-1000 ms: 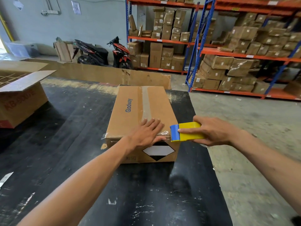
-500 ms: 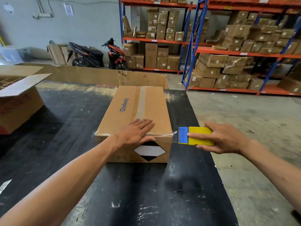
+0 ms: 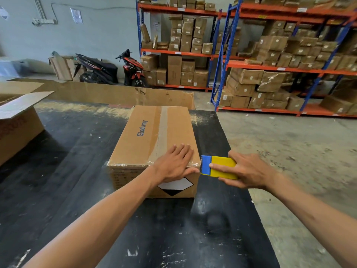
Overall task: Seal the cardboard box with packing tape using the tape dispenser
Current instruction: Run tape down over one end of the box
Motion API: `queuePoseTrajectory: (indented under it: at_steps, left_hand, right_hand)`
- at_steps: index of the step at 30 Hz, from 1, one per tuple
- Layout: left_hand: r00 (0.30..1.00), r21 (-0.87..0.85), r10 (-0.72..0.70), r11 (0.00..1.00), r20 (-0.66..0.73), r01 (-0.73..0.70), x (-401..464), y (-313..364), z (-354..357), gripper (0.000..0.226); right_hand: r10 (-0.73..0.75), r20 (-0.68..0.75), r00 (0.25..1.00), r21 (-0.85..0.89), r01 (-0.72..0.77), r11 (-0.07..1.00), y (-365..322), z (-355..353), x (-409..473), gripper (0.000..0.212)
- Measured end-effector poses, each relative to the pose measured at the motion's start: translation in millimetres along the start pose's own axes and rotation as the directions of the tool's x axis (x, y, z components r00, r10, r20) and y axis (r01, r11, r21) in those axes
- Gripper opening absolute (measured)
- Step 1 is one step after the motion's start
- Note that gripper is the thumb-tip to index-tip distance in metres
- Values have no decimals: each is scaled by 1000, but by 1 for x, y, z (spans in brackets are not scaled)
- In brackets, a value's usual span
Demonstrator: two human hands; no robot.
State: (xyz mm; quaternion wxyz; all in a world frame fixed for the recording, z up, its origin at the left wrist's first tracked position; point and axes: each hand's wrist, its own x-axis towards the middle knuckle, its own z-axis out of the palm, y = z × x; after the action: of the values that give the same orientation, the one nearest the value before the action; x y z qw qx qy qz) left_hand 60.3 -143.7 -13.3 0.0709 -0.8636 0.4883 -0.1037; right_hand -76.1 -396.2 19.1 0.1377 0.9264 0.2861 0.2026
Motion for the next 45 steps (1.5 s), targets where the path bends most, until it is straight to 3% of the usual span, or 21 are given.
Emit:
queuePoseTrajectory:
  at_steps: [3, 6, 9, 12, 17, 21, 28, 30, 32, 34, 36, 38, 40, 43, 45]
  left_hand:
    - [1000, 58, 15, 998, 6, -16, 4, -2, -1, 96]
    - [1000, 113, 25, 993, 13, -26, 3, -3, -2, 101]
    - [997, 101, 15, 995, -76, -7, 1, -4, 0, 97]
    - [984, 10, -12, 1000, -176, 14, 4, 18, 4, 80]
    - [951, -134, -275, 957, -139, 257, 19, 57, 11, 54]
    - [937, -159, -331, 937, -108, 312, 30, 59, 14, 59]
    - [939, -241, -312, 932, -147, 272, 31, 53, 28, 56]
    - [937, -194, -314, 939, -151, 284, 23, 55, 22, 64]
    - [920, -276, -334, 922, -205, 272, 13, 52, 10, 70]
    - [821, -419, -497, 833, -279, 362, -1, 38, -2, 67]
    - [600, -516, -730, 670, -327, 534, -20, 14, -9, 63]
    - [357, -601, -909, 411, -215, 685, -42, -14, -10, 64]
    - [186, -631, -982, 137, 12, 763, -62, -36, -8, 72]
    - [96, -686, -964, -105, 249, 720, -78, -45, 2, 77]
    - [75, -743, -962, -152, 263, 651, -79, -44, 12, 77]
  right_hand:
    - [-22, 18, 1000, -59, 23, 998, 1, -2, 3, 46]
    - [-87, 164, 983, -141, 110, 984, -1, 8, -1, 38]
    - [3, 282, 959, -141, 39, 989, -9, 15, -9, 39]
    - [70, 247, 967, -118, -42, 992, -2, 5, 3, 39]
    - [178, 215, 960, -91, -162, 983, 13, 0, 12, 36]
    - [210, 228, 951, -91, -194, 977, 14, 1, 16, 39]
    - [258, 177, 950, -85, -247, 965, 9, -23, 25, 38]
    - [271, 172, 947, -93, -259, 961, 7, -31, 28, 40]
    - [292, 173, 941, -93, -280, 956, 5, -39, 33, 43]
    - [313, 147, 938, -95, -302, 949, 4, -47, 41, 44]
    - [338, 98, 936, -90, -330, 940, 4, -55, 52, 42]
    - [353, 66, 933, -77, -348, 934, 2, -62, 66, 40]
    - [339, 51, 940, -71, -335, 940, -1, -65, 80, 45]
    - [273, 38, 961, -89, -269, 959, -10, -67, 99, 46]
    - [226, 18, 974, -98, -223, 970, -18, -67, 109, 48]
